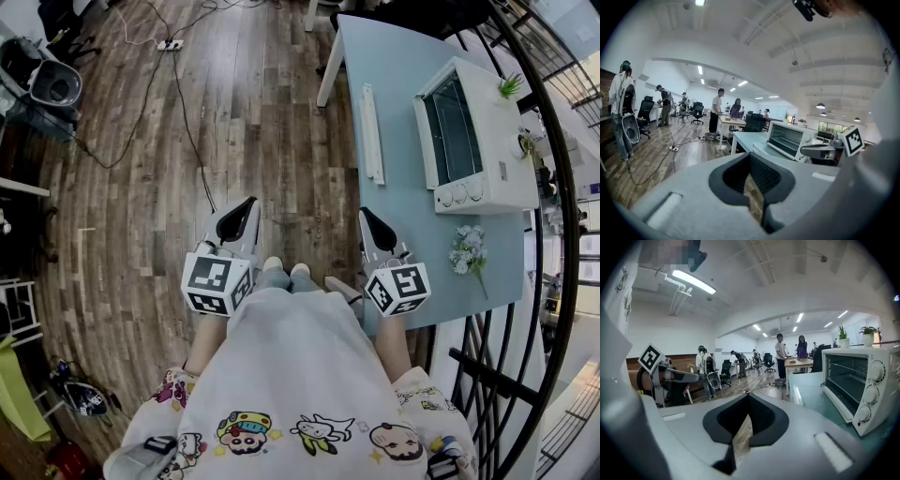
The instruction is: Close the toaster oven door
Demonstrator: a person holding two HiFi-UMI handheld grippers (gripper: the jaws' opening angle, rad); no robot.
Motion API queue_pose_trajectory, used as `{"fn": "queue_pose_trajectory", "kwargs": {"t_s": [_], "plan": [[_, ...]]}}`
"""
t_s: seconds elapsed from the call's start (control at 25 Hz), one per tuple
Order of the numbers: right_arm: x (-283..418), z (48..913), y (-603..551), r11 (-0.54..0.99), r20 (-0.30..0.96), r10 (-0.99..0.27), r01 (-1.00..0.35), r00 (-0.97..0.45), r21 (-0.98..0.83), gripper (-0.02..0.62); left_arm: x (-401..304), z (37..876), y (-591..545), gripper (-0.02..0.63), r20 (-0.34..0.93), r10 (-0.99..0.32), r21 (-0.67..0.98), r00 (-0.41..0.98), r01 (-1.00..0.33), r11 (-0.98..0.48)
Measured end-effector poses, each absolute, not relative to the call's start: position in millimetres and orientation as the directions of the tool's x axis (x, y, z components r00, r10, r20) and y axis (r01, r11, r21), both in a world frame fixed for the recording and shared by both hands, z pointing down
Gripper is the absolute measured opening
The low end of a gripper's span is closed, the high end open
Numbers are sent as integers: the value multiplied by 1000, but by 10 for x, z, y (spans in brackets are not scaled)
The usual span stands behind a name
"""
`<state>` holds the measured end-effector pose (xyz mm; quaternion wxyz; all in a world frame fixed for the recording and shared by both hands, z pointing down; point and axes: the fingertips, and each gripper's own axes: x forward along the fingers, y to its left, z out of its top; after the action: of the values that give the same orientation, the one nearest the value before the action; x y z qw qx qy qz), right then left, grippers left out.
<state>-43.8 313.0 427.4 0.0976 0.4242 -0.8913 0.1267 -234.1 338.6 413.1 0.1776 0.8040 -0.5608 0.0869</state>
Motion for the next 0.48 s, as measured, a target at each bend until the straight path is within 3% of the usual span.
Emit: {"fn": "queue_pose_trajectory", "kwargs": {"t_s": [0.48], "plan": [[-690,4332,2890,574,260,-761,-804,-594,-158,9,-2734,4234,3273,-2,334,-877,200,345,-936,-291]]}}
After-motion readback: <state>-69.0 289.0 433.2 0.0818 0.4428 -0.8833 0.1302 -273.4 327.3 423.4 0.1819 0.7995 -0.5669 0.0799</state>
